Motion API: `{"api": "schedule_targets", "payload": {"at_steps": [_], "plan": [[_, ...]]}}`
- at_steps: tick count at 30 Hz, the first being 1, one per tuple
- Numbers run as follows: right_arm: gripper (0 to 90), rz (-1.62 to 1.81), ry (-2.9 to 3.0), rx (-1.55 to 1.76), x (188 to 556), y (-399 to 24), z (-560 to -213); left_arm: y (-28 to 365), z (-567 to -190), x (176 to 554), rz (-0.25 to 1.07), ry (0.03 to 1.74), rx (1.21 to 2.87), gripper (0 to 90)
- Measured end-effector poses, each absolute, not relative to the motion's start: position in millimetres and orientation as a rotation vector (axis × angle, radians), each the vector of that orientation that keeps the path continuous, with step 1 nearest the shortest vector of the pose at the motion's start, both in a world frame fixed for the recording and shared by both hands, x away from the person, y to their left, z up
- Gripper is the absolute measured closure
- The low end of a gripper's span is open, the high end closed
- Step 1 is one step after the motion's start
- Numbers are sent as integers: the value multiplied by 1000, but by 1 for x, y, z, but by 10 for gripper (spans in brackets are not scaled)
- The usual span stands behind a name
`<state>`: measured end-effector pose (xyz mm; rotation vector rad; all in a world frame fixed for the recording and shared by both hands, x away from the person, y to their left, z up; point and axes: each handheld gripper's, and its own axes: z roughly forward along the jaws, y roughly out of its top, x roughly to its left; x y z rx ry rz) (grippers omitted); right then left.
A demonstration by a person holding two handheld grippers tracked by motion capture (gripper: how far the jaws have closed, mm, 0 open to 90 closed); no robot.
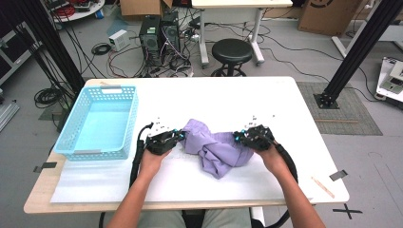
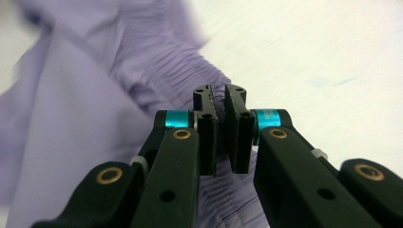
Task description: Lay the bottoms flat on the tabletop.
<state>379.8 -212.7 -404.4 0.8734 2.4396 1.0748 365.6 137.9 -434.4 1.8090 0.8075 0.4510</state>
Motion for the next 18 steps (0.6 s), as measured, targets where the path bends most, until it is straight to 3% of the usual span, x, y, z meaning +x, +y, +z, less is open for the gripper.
{"api": "schedule_targets", "payload": {"at_steps": [7,15,18], "plan": [[848,1114,2206,1077,425,-224,-390,139,-436,370,437,863,1771,599],[841,944,1962,1236,464,-219,-395,136,-441,373,403,874,1787,502],[771,977,1931,1288,467,-219,-397,134,-442,374,380,867,1794,487]]}}
